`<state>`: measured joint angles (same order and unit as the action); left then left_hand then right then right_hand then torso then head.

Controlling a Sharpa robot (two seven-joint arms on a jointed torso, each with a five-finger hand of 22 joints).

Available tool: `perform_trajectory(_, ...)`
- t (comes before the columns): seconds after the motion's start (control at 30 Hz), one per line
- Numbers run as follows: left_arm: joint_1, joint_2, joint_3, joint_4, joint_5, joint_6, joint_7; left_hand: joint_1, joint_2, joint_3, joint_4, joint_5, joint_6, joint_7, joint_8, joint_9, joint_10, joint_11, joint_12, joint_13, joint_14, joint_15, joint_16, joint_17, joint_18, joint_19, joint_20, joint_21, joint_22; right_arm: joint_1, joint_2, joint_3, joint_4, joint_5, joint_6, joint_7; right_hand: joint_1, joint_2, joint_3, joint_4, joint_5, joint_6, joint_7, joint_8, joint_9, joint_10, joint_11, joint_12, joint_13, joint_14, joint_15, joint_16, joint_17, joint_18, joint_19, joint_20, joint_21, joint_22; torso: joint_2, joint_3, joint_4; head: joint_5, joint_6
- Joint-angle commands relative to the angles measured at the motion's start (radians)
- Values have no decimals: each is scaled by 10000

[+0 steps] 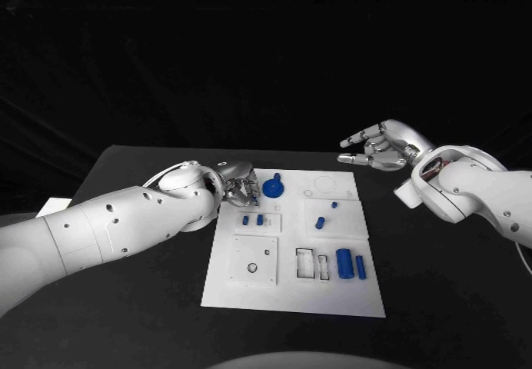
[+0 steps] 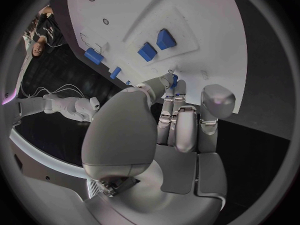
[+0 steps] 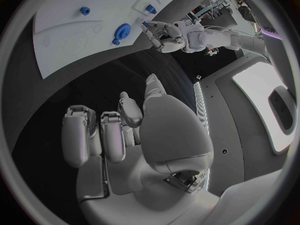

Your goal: Assemble the parts on the task board

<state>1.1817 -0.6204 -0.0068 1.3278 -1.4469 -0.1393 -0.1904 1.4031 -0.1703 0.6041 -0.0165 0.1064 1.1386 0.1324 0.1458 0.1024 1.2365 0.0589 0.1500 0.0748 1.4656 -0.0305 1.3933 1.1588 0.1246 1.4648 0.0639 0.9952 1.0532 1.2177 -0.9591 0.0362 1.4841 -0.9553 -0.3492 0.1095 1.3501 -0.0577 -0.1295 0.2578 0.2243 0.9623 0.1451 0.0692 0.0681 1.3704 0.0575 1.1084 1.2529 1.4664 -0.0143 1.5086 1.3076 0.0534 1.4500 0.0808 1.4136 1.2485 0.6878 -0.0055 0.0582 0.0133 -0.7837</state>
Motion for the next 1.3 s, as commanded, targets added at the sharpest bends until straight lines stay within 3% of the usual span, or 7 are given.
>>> perform_trajectory(0.03,-3,53,-5,0,55,275,-29,-120,4,-35,-23,4,89,-22,-70,12,79,-5,-42,11,354,22,47,-5,-88,217,8,47,5,-7,6,1,8,-25,129,89,-10,77,-16,-25,34,26,7,-9,0,-32,-2,-28,-2,773,-52,-65,1477,119,-67,15,-31,-4,-2,0,-4,9,-4)
perform_trajectory(0.53,-59,259,-36,-156,56,309,29,-185,6,-81,-25,-80,115,-34,-88,13,109,-15,-83,24,351,15,52,-11,-86,208,6,46,13,-7,16,2,13,-25,134,98,-10,77,-16,-25,34,26,7,-9,0,-32,-2,-28,-2,773,-52,-65,1477,119,-67,15,-31,-4,2,-6,-5,-30,-15)
perform_trajectory(1.3,-69,288,-77,-231,-3,700,-141,-257,-40,-169,-95,-144,37,-29,-204,-19,42,4,-241,25,343,20,58,-34,-87,188,6,37,27,-7,1,2,18,-23,153,95,-10,77,-16,-25,34,26,7,-9,0,-32,-2,-28,-2,773,-52,-65,1477,119,-67,15,-31,-4,-6,-11,3,-26,-71)
